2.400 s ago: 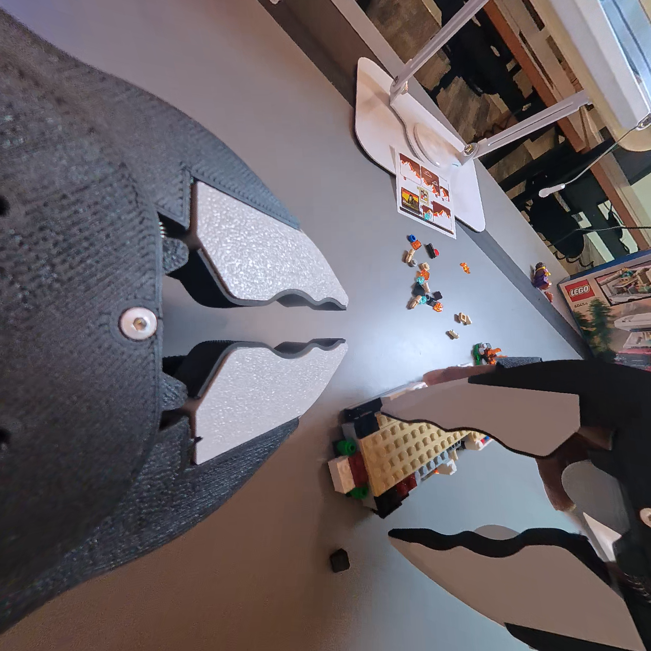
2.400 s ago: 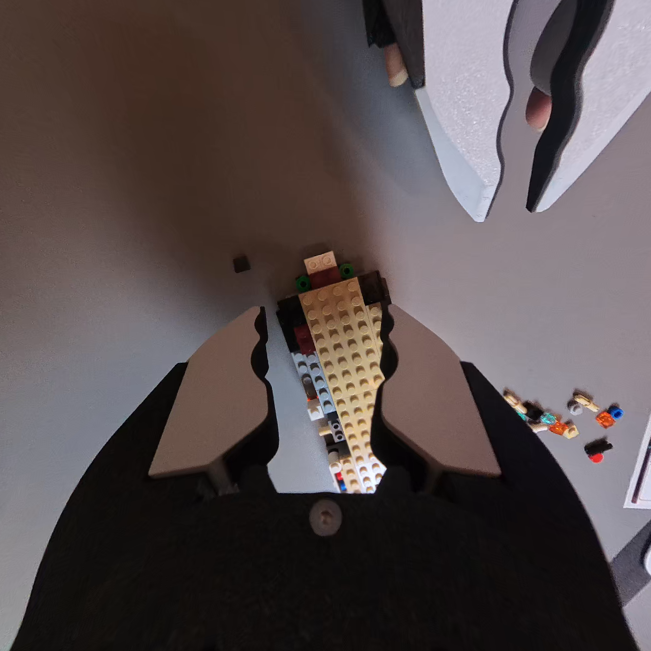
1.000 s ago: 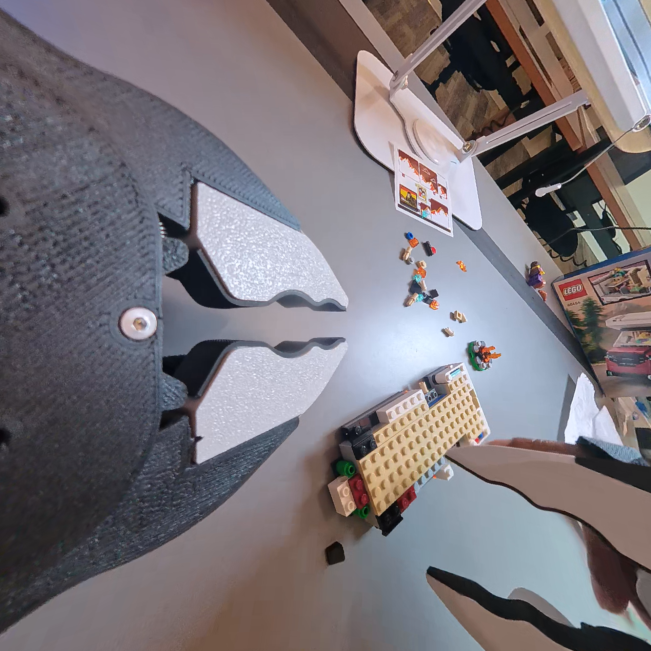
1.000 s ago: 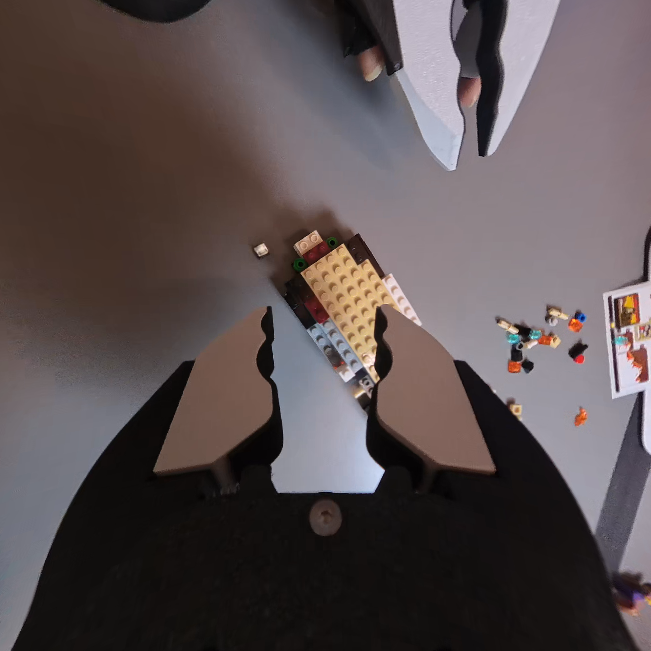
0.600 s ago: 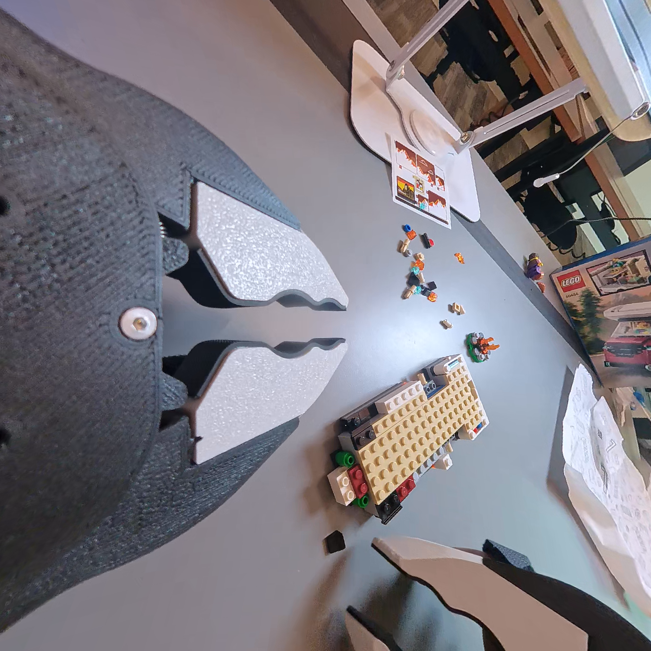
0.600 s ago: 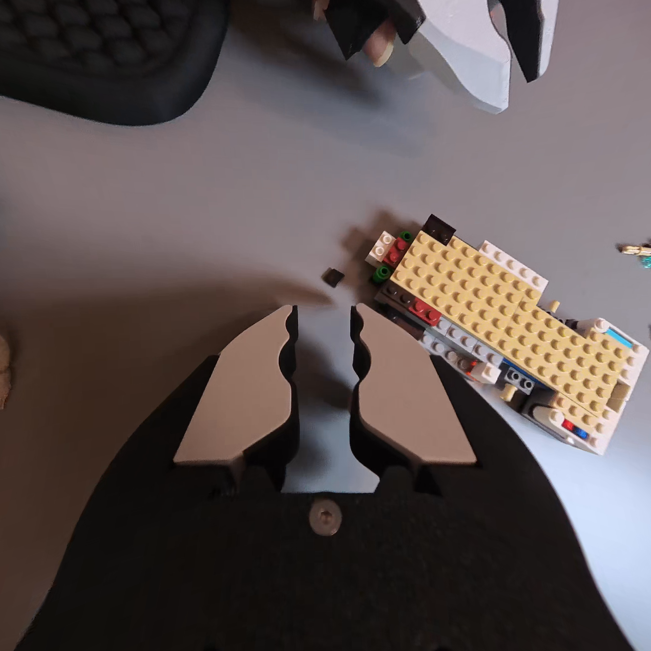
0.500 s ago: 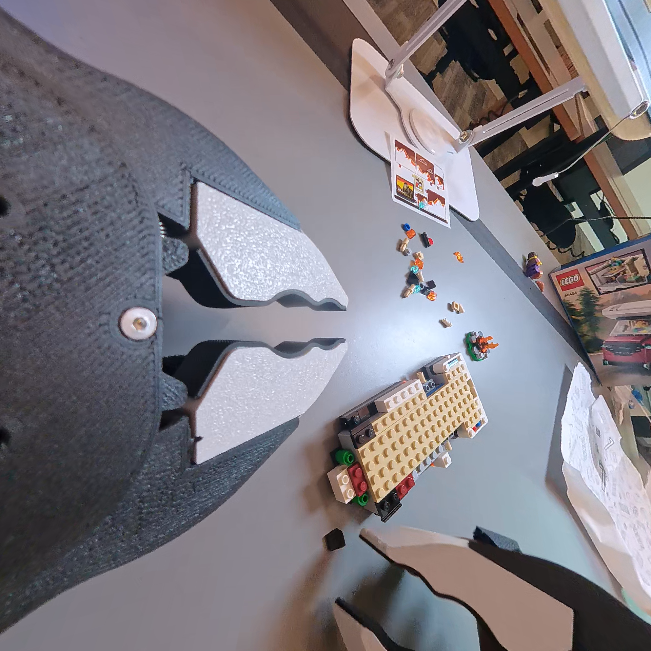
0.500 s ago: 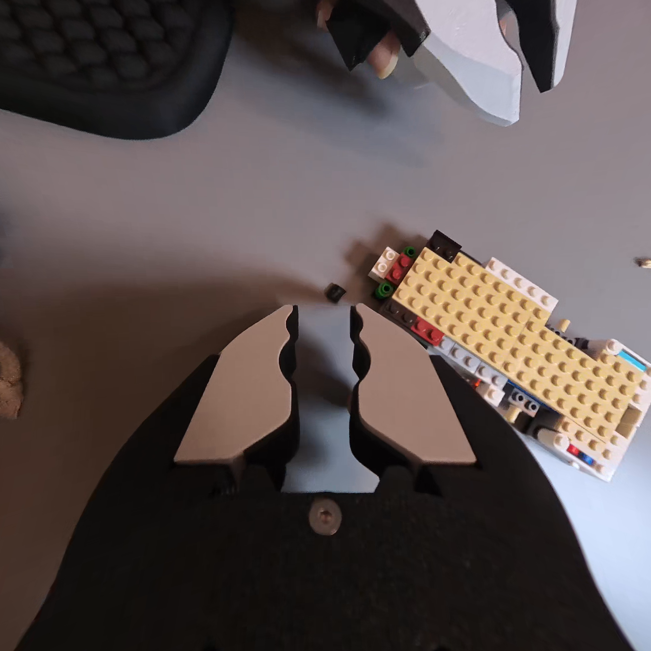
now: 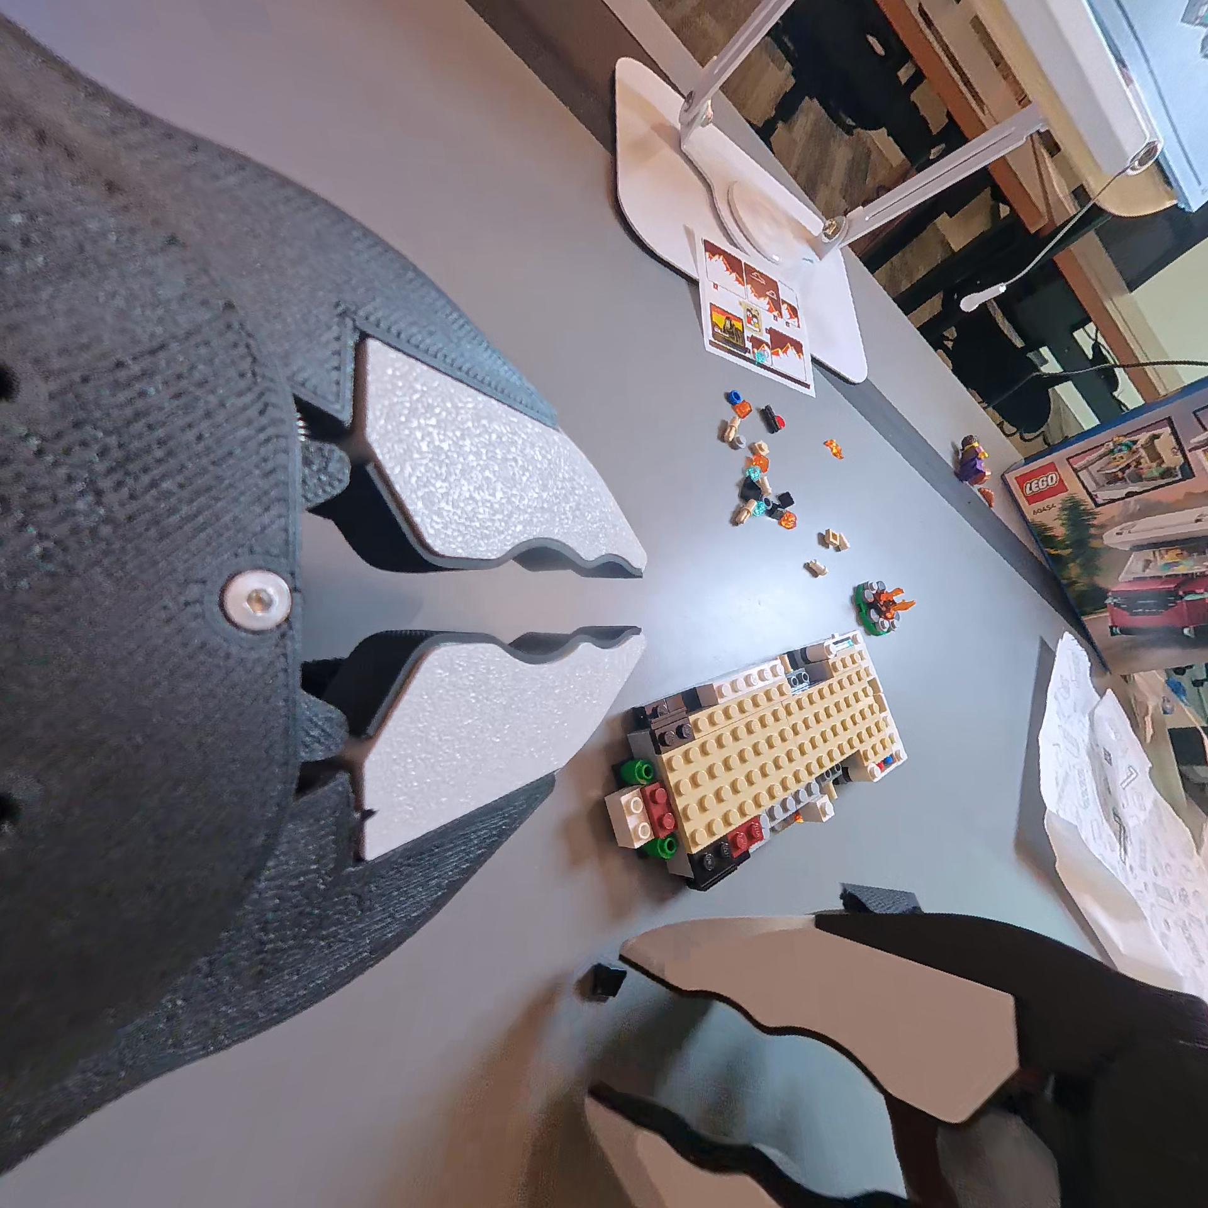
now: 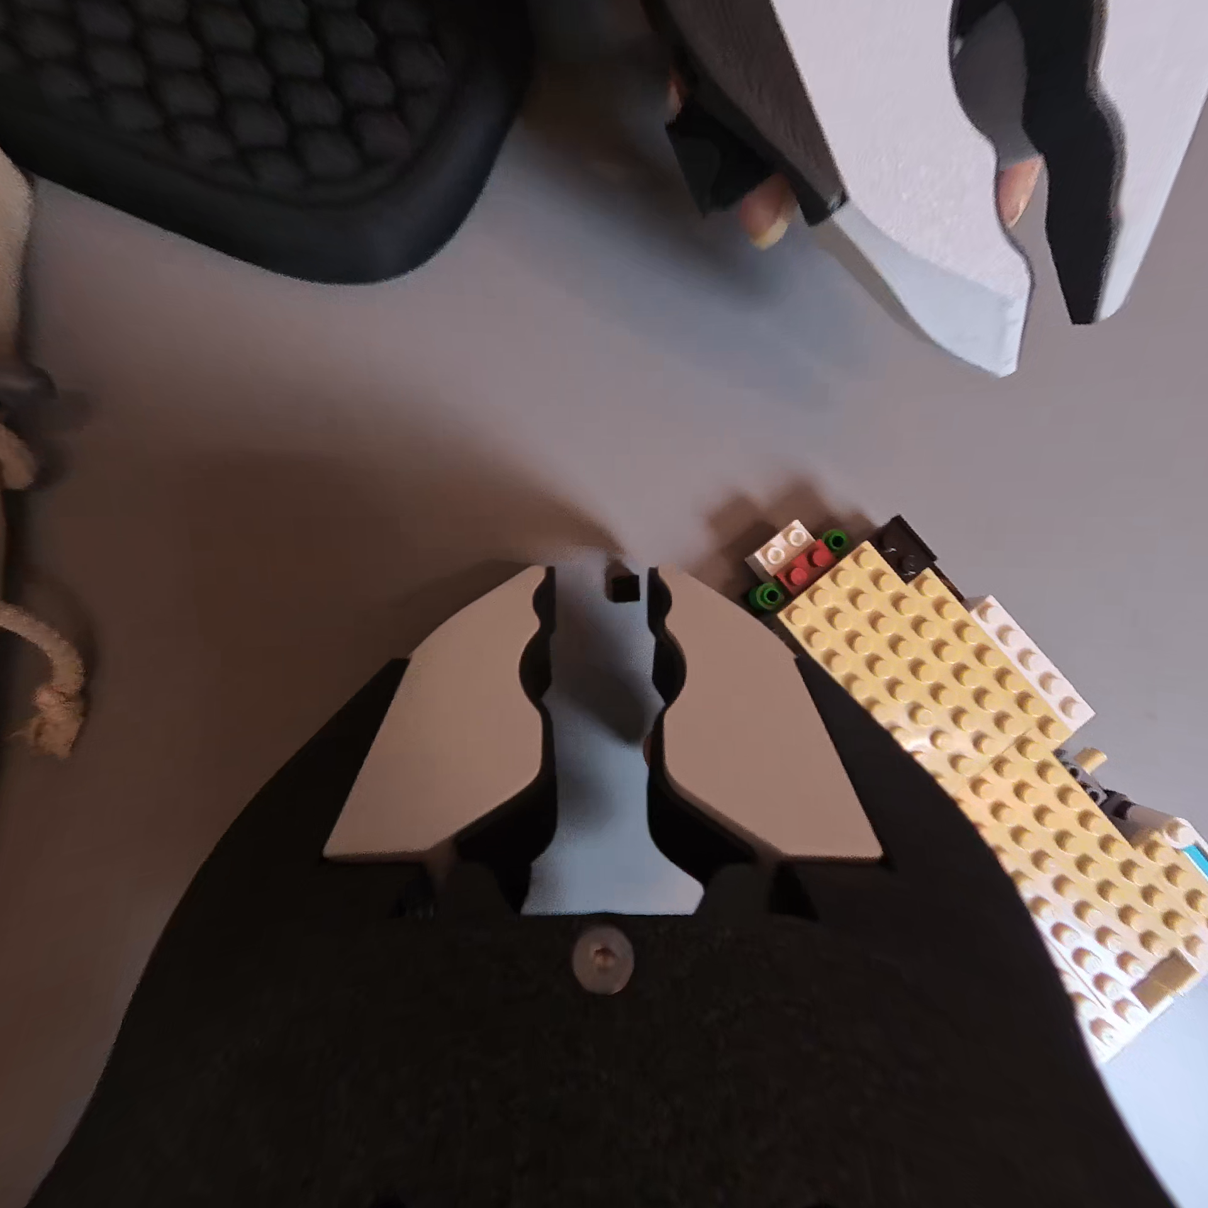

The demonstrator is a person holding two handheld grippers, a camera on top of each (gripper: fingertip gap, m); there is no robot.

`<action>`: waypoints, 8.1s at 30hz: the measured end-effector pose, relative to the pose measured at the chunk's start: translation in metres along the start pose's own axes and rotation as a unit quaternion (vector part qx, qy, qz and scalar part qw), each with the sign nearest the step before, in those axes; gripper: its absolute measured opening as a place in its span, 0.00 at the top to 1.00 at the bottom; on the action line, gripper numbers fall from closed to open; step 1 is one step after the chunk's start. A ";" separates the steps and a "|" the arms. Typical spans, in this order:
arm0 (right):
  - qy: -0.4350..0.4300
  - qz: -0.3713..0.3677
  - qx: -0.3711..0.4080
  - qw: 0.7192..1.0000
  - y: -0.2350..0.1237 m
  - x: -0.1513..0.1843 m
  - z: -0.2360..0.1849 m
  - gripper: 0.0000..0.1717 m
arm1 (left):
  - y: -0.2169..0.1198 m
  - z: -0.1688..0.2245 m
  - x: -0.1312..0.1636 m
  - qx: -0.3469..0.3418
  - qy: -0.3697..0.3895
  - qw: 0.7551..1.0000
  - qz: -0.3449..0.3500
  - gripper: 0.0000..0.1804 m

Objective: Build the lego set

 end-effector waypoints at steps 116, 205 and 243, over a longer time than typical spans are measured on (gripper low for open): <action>0.102 0.292 0.059 0.949 -0.083 0.014 0.039 0.57 | 0.007 0.106 0.002 0.291 -0.029 0.940 -0.175 0.92; 0.123 0.297 0.068 0.944 -0.082 0.013 0.039 0.56 | 0.002 0.100 -0.138 0.166 0.193 0.964 -0.081 0.93; -0.005 0.271 -0.106 0.957 -0.106 0.013 0.008 0.57 | 0.005 0.105 -0.116 0.434 0.089 0.888 0.123 0.87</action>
Point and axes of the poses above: each gripper's, where its closed fingertips meet, y out along the fingers, x out of its underside, z = x × y across the jaws, the point moved 2 cm from there along -y, back along the fingers, and after that the axes turned 6 degrees about x, right-handed, at the moved point
